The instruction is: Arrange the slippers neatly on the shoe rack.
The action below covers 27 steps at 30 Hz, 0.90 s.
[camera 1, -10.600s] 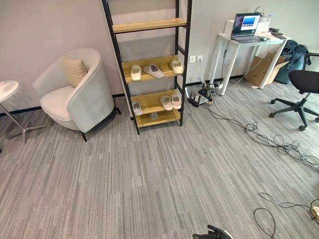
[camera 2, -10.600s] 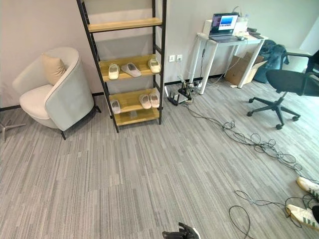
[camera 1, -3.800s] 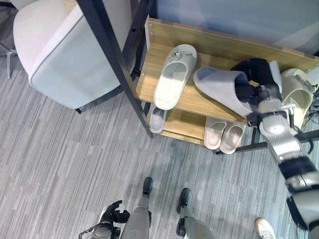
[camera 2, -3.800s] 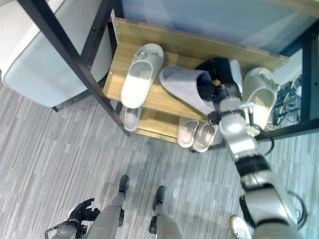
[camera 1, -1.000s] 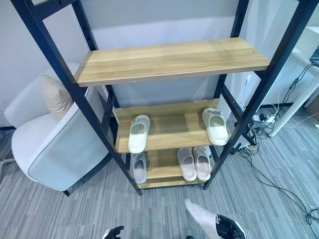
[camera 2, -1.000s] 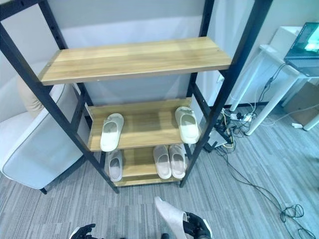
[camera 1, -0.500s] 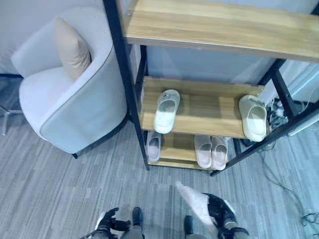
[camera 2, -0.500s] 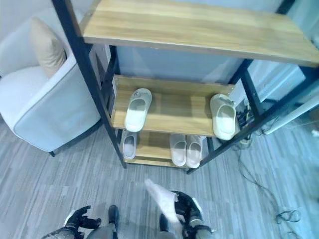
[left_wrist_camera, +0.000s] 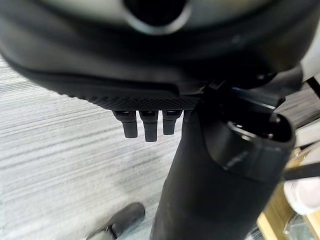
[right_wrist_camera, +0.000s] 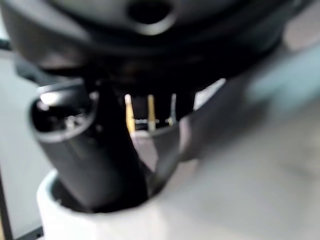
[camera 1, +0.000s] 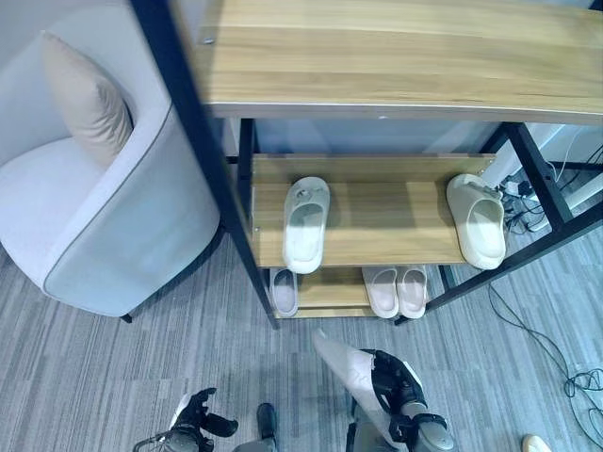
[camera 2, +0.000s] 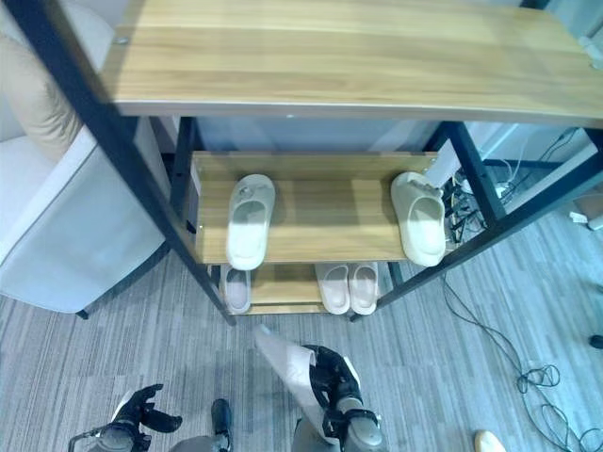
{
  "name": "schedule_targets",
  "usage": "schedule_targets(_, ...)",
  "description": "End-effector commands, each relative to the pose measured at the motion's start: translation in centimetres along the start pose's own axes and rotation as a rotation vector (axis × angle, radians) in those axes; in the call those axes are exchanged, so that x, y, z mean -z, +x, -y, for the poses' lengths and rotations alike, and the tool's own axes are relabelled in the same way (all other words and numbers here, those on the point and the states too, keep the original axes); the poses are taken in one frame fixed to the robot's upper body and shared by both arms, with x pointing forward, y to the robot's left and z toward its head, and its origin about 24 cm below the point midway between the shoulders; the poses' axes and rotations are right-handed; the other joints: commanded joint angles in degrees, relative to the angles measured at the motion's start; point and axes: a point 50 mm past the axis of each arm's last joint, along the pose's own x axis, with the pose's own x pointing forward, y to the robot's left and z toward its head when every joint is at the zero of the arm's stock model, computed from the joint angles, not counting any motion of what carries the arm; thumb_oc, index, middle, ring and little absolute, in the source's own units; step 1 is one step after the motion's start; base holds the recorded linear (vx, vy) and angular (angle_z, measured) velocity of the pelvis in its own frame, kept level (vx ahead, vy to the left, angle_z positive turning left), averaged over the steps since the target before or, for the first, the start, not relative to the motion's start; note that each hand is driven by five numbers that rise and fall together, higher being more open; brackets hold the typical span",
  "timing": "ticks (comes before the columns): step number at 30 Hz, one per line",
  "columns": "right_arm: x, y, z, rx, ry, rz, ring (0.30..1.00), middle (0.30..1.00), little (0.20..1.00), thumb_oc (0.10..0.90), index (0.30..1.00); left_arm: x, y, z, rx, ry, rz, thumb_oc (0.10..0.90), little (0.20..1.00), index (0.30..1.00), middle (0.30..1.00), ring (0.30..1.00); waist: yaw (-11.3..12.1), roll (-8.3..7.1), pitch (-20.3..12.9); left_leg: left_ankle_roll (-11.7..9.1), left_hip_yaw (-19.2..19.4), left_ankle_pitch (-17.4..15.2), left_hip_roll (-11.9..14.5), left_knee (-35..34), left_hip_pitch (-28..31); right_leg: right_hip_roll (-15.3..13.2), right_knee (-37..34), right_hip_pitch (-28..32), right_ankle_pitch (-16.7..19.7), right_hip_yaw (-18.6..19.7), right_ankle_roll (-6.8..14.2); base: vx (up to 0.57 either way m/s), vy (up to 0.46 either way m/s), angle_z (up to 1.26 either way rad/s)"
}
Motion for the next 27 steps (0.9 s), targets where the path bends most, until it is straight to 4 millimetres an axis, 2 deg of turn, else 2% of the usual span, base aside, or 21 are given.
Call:
schedule_targets(1, -3.9, 0.2, 2.5, 0.051, -0.089, 0.17, 0.3, 0.3, 0.3, 0.4, 0.3, 0.2, -0.2, 0.5, 0.008, 0.026, 0.009, 0.8, 0.9, 0.9, 0.9, 0.9, -0.13, 0.41, 1.27, -1.47, -3.22, -9.51, 0.79, 14.4, -7.02, -0.01, 7.72, 0.38, -5.66, 1.62, 0.33, 0.08, -0.15, 0.51)
schedule_targets(5, -5.0, 0.5, 3.1, 0.065, -0.138, 0.203, 0.3, 0.3, 0.3, 0.4, 0.3, 0.3, -0.3, 0.9, 0.011, -0.014, 0.012, 0.8, 0.9, 0.9, 0.9, 0.9, 0.67, 0.73, 2.2, -2.24, -4.17, -9.79, 1.91, 17.37, -10.4, 0.29, 9.39, -0.82, -6.38, 0.67, -0.47, 0.0, -0.154, 0.11)
schedule_targets(7, -7.4, 1.4, 3.2, 0.085, -0.206, 0.274, 0.3, 0.3, 0.3, 0.4, 0.3, -0.8, -0.2, 1.1, 0.013, -0.057, 0.061, 0.8, 0.9, 0.9, 0.9, 0.9, 1.47, 1.75, 3.72, -2.78, -5.33, -9.34, 2.68, 19.02, -14.47, 0.67, 12.26, -4.05, -7.72, 0.13, -1.1, -0.13, -0.142, 0.29)
schedule_targets(8, -7.4, 1.4, 3.2, 0.085, -0.206, 0.274, 0.3, 0.3, 0.3, 0.4, 0.3, -0.8, -0.2, 1.1, 0.013, -0.057, 0.061, 0.8, 0.9, 0.9, 0.9, 0.9, 1.44, 1.77, 3.63, -2.78, -5.36, -9.37, 2.69, 19.12, -14.65, 0.67, 12.34, -4.21, -7.75, 0.11, -1.11, -0.13, -0.116, 0.22)
schedule_targets(11, -10.2, 2.2, 2.4, 0.084, -0.272, 0.372, 0.3, 0.3, 0.3, 0.4, 0.3, -2.4, 0.0, 0.9, -0.001, -0.068, 0.134, 0.8, 0.9, 0.9, 0.9, 0.9, 2.41, 2.84, 4.31, -3.15, -6.57, -9.04, 3.15, 20.7, -18.45, 0.16, 15.39, -7.95, -8.9, -0.23, -1.35, -0.11, -0.089, 0.09)
schedule_targets(12, -12.3, 2.7, 1.8, 0.091, -0.282, 0.445, 0.3, 0.3, 0.3, 0.4, 0.3, -3.9, -0.1, 1.0, -0.004, -0.064, 0.215, 0.8, 0.9, 0.9, 0.9, 0.9, 3.13, 3.67, 4.88, -3.21, -7.16, -8.71, 2.98, 21.28, -20.45, 0.11, 16.83, -9.93, -9.55, -0.29, -1.47, -0.1, -0.073, 0.11)
schedule_targets(13, -12.3, 2.7, 1.8, 0.091, -0.282, 0.446, 0.3, 0.3, 0.3, 0.4, 0.3, -3.9, -0.1, 1.0, -0.004, -0.064, 0.215, 0.8, 0.9, 0.9, 0.9, 0.9, 3.12, 3.68, 4.8, -3.22, -7.18, -8.73, 2.98, 21.37, -20.62, 0.1, 16.92, -10.09, -9.58, -0.29, -1.48, -0.11, -0.056, 0.23)
schedule_targets(15, -14.9, 3.1, 0.8, 0.091, -0.272, 0.54, 0.3, 0.3, 0.3, 0.4, 0.3, -5.9, -0.3, 1.2, 0.008, -0.081, 0.305, 0.8, 0.9, 0.9, 0.9, 0.9, 3.83, 4.97, 5.5, -3.39, -7.72, -8.23, 2.8, 22.26, -23.78, -0.4, 18.88, -13.11, -10.14, -0.35, -1.33, -0.11, -0.038, 0.27)
schedule_targets(17, -16.4, 3.3, 0.4, 0.104, -0.264, 0.591, 0.3, 0.3, 0.3, 0.4, 0.3, -6.9, -0.4, 1.3, 0.009, -0.128, 0.346, 0.8, 0.9, 0.9, 0.9, 0.9, 4.38, 6.11, 5.83, -3.62, -7.65, -7.78, 2.74, 22.36, -25.64, -0.9, 20.03, -14.79, -10.68, -0.56, -1.21, -0.1, -0.04, 0.23)
schedule_targets(21, -19.7, 3.1, 0.0, 0.133, -0.249, 0.704, 0.3, 0.3, 0.3, 0.4, 0.3, -11.0, -1.3, 1.1, 0.038, -0.194, 0.531, 0.8, 0.9, 0.9, 0.9, 0.9, 4.75, 7.61, 6.11, -4.86, -6.41, -7.09, 3.66, 24.66, -30.7, -1.6, 24.34, -19.92, -12.4, -1.32, -1.26, -0.09, -0.049, 0.26)
schedule_targets(22, -22.2, 2.8, -0.6, 0.134, -0.205, 0.795, 0.3, 0.3, 0.3, 0.4, 0.3, -12.9, -2.3, 0.8, 0.059, -0.193, 0.647, 0.8, 0.9, 0.9, 0.9, 0.9, 5.17, 8.02, 6.64, -4.79, -5.97, -8.11, 4.56, 28.59, -33.63, -1.62, 29.25, -23.14, -14.23, -0.84, -1.62, -0.09, -0.008, 0.17)
schedule_targets(23, -23.8, 2.5, -1.0, 0.13, -0.206, 0.848, 0.3, 0.3, 0.3, 0.4, 0.3, -13.8, -2.8, 0.7, 0.069, -0.175, 0.696, 0.8, 0.9, 0.9, 0.9, 0.9, 5.42, 8.23, 7.41, -4.58, -6.26, -9.25, 5.02, 31.36, -35.25, -1.46, 32.37, -25.15, -15.47, -0.29, -1.95, -0.11, -0.009, 0.2)
schedule_targets(24, -25.0, 2.4, -1.4, 0.135, -0.214, 0.887, 0.3, 0.3, 0.3, 0.4, 0.3, -14.3, -3.1, 0.7, 0.067, -0.158, 0.726, 0.8, 0.9, 0.9, 0.9, 0.9, 5.8, 8.26, 7.97, -4.27, -6.43, -10.54, 5.42, 34.78, -37.29, -1.64, 35.76, -27.37, -16.51, 0.14, -2.11, -0.06, -0.003, 0.08)
schedule_targets(25, -25.0, 2.4, -1.5, 0.135, -0.213, 0.887, 0.3, 0.3, 0.3, 0.4, 0.3, -14.3, -3.1, 0.6, 0.067, -0.158, 0.726, 0.8, 0.9, 0.9, 0.9, 0.9, 5.83, 8.24, 7.87, -4.27, -6.4, -10.65, 5.43, 35.0, -37.53, -1.64, 35.95, -27.62, -16.59, 0.21, -2.11, -0.04, -0.021, -0.09)
schedule_targets(26, -26.1, 2.2, -1.9, 0.136, -0.226, 0.927, 0.3, 0.3, 0.3, 0.4, 0.3, -15.1, -3.5, 0.5, 0.063, -0.147, 0.765, 0.8, 0.9, 0.9, 0.9, 0.9, 6.28, 8.33, 8.19, -4.02, -6.52, -11.86, 5.76, 38.22, -39.53, -1.9, 39.01, -29.52, -17.79, 0.5, -2.3, -0.04, -0.057, -0.15)
schedule_targets(27, -28.5, 1.5, -2.2, 0.172, -0.254, 1.013, 0.3, 0.3, 0.3, 0.4, 0.3, -16.0, -4.0, 0.1, 0.035, -0.135, 0.82, 0.8, 0.9, 0.9, 0.9, 0.9, 6.46, 8.12, 8.81, -3.7, -7.13, -14.36, 6.47, 44.31, -43.19, -2.16, 44.86, -32.82, -20.58, 1.54, -2.83, -0.04, -0.069, -0.1)
